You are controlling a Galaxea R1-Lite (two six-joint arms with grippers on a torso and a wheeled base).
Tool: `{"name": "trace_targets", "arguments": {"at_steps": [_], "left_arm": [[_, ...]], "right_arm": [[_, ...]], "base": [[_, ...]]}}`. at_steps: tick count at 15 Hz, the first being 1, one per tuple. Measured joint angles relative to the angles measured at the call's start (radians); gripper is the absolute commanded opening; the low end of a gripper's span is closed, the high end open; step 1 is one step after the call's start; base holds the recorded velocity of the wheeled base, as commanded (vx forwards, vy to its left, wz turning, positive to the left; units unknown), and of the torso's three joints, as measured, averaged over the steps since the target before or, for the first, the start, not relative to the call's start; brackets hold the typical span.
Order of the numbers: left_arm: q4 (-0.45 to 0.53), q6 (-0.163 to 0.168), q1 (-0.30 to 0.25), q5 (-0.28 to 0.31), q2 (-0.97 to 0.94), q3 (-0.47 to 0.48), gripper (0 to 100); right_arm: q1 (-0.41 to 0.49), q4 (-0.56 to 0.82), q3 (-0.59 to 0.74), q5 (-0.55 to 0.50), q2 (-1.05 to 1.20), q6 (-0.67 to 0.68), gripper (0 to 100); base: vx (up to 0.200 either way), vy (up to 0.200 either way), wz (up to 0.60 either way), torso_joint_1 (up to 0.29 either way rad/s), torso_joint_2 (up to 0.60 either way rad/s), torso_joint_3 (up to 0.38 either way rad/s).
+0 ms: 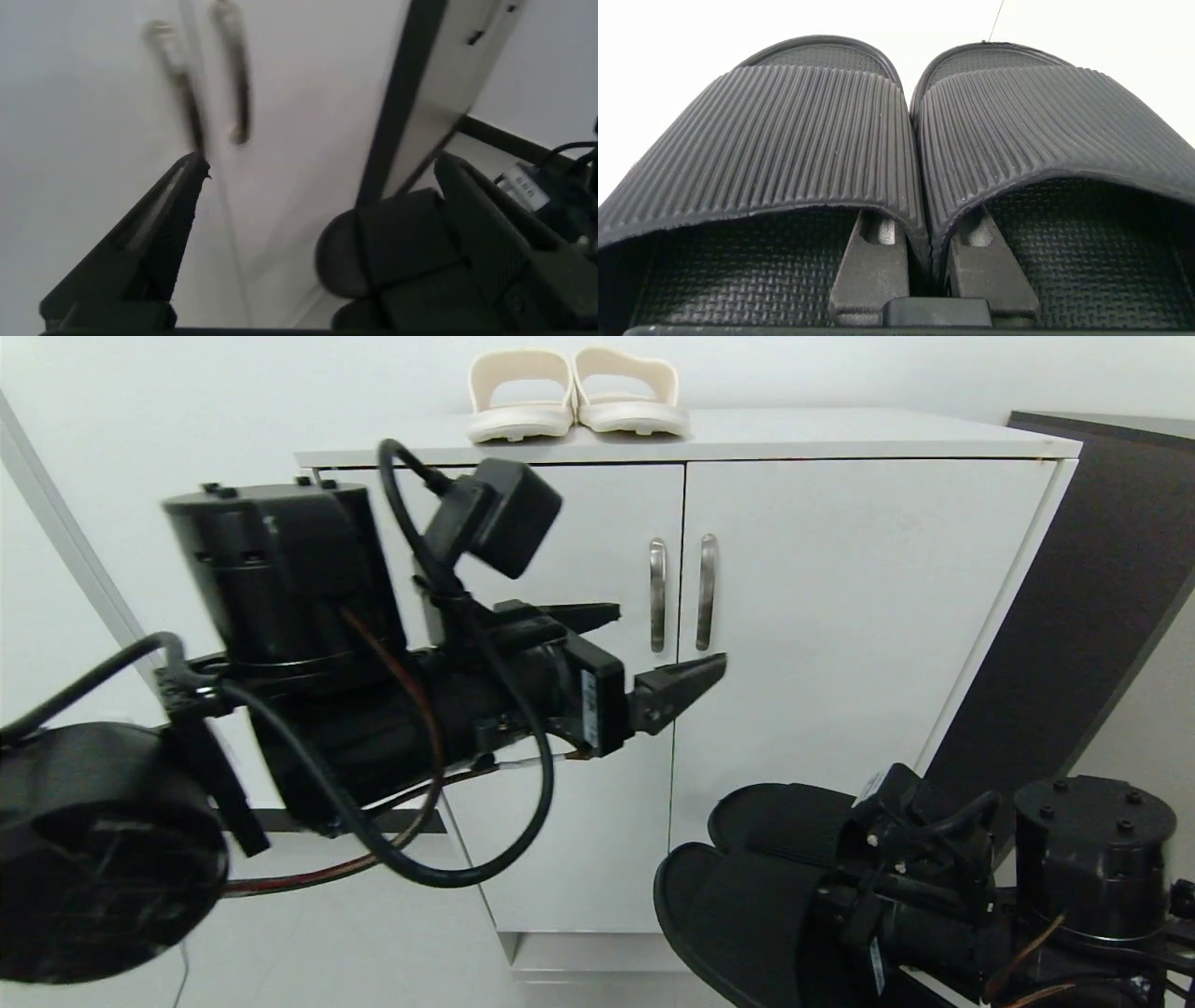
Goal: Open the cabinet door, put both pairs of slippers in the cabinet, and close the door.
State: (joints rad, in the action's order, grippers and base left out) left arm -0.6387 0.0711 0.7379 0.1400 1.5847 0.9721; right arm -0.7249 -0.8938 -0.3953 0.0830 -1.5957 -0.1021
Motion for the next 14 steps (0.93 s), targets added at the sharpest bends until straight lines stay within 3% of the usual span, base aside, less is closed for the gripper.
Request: {"name": "trace_targets", "arguments": {"at_steps": [2, 3, 5, 6, 7, 8, 10, 14], "left_arm": [[0.003, -0.026, 0.028, 0.064, 0.065, 0.070, 100], [0.022, -0.058, 0.034, 0.120, 0.087, 0.096, 100], [0.077, -0.144, 0.029, 0.251, 0.116, 0.151, 100], [0.091, -0.204, 0.017, 0.334, 0.124, 0.175, 100], [0.098, -0.264, 0.000, 0.388, 0.134, 0.209, 100], [0.099, -0.297, -0.013, 0.402, 0.143, 0.234, 100], [0.101, -0.321, -0.030, 0.406, 0.169, 0.276, 100], [0.102, -0.321, -0.082, 0.400, 0.215, 0.325, 100]], "right_arm": [[0.000, 0.000, 0.001, 0.000, -0.005, 0.000, 0], [0.000, 0.000, 0.002, 0.002, -0.007, 0.000, 0], [0.002, 0.000, 0.003, 0.002, -0.008, -0.001, 0], [0.003, 0.000, 0.003, 0.002, -0.007, -0.002, 0], [0.003, 0.000, 0.004, 0.002, -0.006, -0.003, 0], [0.003, 0.000, 0.004, 0.002, -0.005, -0.002, 0], [0.005, 0.000, 0.005, 0.002, -0.006, -0.002, 0], [0.008, 0.000, 0.005, 0.002, -0.005, -0.004, 0]], "base": [[0.000, 0.000, 0.00, 0.000, 0.00, 0.000], [0.000, 0.000, 0.00, 0.000, 0.00, 0.000], [0.000, 0.000, 0.00, 0.000, 0.00, 0.000], [0.000, 0.000, 0.00, 0.000, 0.00, 0.000], [0.000, 0.000, 0.00, 0.000, 0.00, 0.000], [0.000, 0.000, 0.00, 0.000, 0.00, 0.000], [0.000, 0.000, 0.00, 0.000, 0.00, 0.000], [0.000, 0.000, 0.00, 0.000, 0.00, 0.000]]}}
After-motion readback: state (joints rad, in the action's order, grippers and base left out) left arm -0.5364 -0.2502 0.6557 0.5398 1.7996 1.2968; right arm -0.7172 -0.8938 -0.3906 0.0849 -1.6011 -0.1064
